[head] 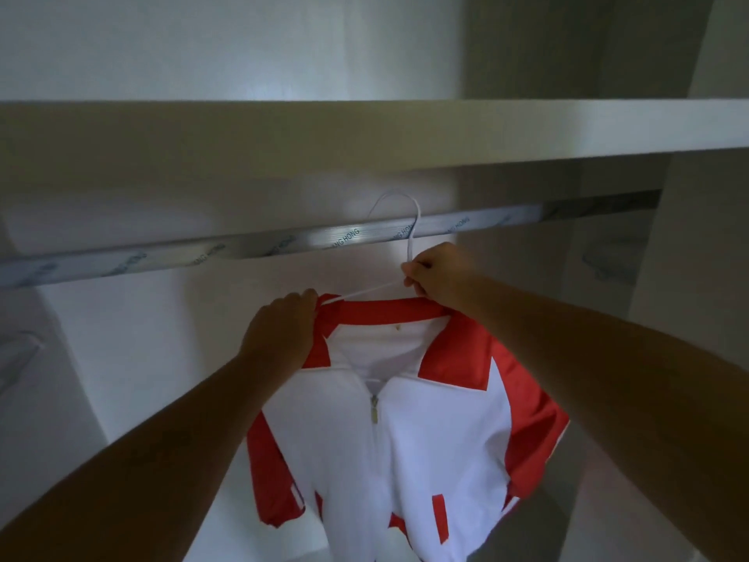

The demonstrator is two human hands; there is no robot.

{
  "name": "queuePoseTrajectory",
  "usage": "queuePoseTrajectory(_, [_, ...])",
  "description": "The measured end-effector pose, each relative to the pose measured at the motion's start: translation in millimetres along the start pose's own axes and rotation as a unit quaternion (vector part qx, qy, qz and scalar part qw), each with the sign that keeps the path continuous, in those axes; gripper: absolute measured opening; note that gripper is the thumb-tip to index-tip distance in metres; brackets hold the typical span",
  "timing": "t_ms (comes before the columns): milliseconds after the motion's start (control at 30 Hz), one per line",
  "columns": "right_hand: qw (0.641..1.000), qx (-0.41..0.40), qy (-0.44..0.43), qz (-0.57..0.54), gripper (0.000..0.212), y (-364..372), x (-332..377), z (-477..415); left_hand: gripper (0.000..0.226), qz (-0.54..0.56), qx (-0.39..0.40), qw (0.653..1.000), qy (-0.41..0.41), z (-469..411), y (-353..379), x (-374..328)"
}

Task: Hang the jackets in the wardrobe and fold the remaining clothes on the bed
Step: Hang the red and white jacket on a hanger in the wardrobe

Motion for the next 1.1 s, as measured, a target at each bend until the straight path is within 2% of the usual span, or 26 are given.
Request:
queuePoseTrajectory(100, [1.000, -0.001, 0.008, 0.022, 0.029, 5, -9, -4, 0.021, -0.029, 0.015, 0.999, -0.015, -10, 9, -3])
queuePoseTrajectory(200, [1.000, 0.018, 0.007, -0.004, 0.028, 19, -21, 5, 0.024, -0.049, 0.054, 0.997, -0.040, -5, 25, -7])
queuePoseTrajectory(233, [1.000, 0.016, -0.001, 0.010, 0.027, 22, -23, 8, 0.024, -0.048, 0.057, 0.996, -0.046, -1, 30, -10])
queuePoseTrajectory(300, [0.992, -0.010, -0.024, 0.122, 0.024, 28, -25, 14, 0.022, -0.035, 0.046, 0.997, -0.058, 2, 33, -15])
queuePoseTrajectory(367, [0.969, -0.082, -0.070, 0.221, 0.022, 37, -30, 32, 0.020, -0.004, 0.031, 0.997, -0.076, 3, 31, -18])
queuePoseTrajectory(433, [0.942, -0.159, -0.138, 0.261, 0.032, 49, -37, 65, 0.020, 0.015, 0.030, 0.996, -0.084, 4, 27, -20])
queuePoseTrajectory(467, [0.931, -0.179, -0.175, 0.267, 0.030, 57, -41, 84, 0.021, 0.013, 0.033, 0.996, -0.079, 4, 25, -21])
queuePoseTrajectory(533, [0.925, -0.145, -0.228, 0.265, 0.015, 79, -56, 116, 0.021, -0.001, 0.035, 0.997, -0.062, 8, 23, -20])
queuePoseTrajectory(567, [0.937, -0.101, -0.211, 0.260, 0.009, 90, -64, 125, 0.021, -0.007, 0.031, 0.998, -0.055, 10, 22, -19])
queuePoseTrajectory(600, [0.956, -0.045, -0.154, 0.246, 0.009, 102, -68, 131, 0.021, -0.012, 0.027, 0.998, -0.048, 13, 21, -19])
queuePoseTrajectory(667, [0.978, 0.023, 0.003, 0.205, 0.028, 123, -78, 136, 0.021, -0.016, 0.022, 0.999, -0.038, 18, 18, -18])
queuePoseTrajectory(733, [0.980, 0.021, 0.123, 0.155, 0.040, 143, -84, 131, 0.022, -0.017, 0.025, 0.999, -0.034, 22, 18, -19])
queuePoseTrajectory(800, [0.976, -0.010, 0.196, 0.094, 0.042, 156, -83, 123, 0.022, -0.020, 0.027, 0.999, -0.033, 25, 18, -20])
queuePoseTrajectory(933, [0.966, -0.074, 0.246, 0.030, 0.028, 167, -71, 112, 0.020, -0.049, 0.012, 0.998, -0.027, 28, 19, -18])
queuePoseTrajectory(1100, [0.973, -0.065, 0.208, 0.070, 0.026, 159, -71, 121, 0.021, -0.046, 0.004, 0.999, -0.021, 37, 15, -17])
Point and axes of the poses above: each hand's wrist, its own z-axis away from the middle knuckle, its own y-axis out of the palm, x = y × z, the point moved 1 cm from there along -z, towards the middle knuckle, and after that the axes turned 7 degrees about x, right-handed, at the moved point
